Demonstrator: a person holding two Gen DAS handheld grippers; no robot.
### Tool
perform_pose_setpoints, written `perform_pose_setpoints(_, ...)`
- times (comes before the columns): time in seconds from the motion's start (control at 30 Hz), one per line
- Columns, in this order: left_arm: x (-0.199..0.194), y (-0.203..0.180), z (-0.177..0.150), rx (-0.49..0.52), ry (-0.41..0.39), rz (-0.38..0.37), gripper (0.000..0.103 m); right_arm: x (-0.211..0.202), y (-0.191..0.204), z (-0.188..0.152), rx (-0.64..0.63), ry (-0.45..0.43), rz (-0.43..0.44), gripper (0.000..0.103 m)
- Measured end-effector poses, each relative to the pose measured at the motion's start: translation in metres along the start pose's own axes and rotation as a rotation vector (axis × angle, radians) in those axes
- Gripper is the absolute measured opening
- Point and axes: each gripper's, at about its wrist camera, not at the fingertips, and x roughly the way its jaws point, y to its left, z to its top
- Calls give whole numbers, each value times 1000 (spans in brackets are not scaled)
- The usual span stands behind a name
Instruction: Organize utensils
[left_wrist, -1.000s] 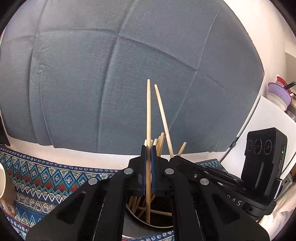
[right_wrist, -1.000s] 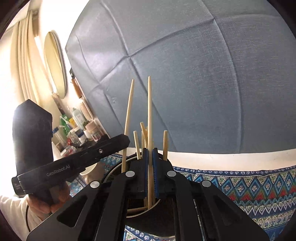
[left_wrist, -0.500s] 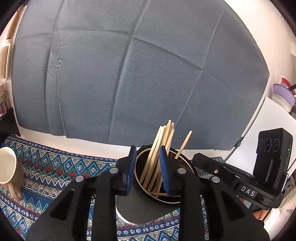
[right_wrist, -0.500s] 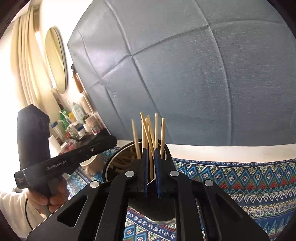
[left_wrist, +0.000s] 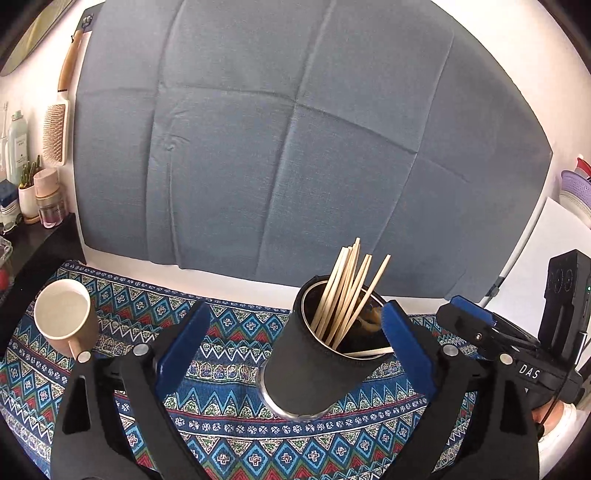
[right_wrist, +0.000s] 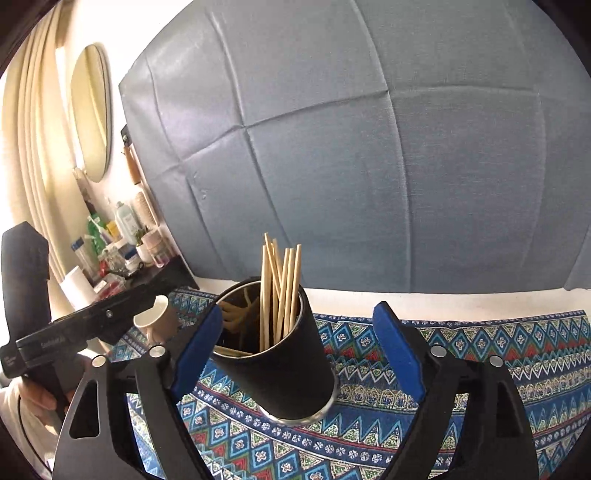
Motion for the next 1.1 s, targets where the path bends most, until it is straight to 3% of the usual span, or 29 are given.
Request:
perform_pose_setpoints(0.03,-5,-1,-1,-2,-1,0,97,-5,2,-1,-5,-5,-11,88)
perform_pose_setpoints(0.23,-26,-11,-12,4,28,3,97,-29,6,-13,-5,-2,-29,88)
perform_pose_setpoints(0.5,-51,-25,-41,79,116,87,97,-60,12,-39,-2,57,-43,89)
perform_pose_setpoints(0.67,-74,-24,-62,18,138,100,97,-82,20,-57,37,115,-47,89)
perform_pose_setpoints(0.87,-99,-38,-80,41,195,102,97,-117,30,-70,52,139,-45,89)
perform_pose_setpoints(1.1,-130,-56,-81,18,242,125,97,-149,41,-79,72,242,-146,89)
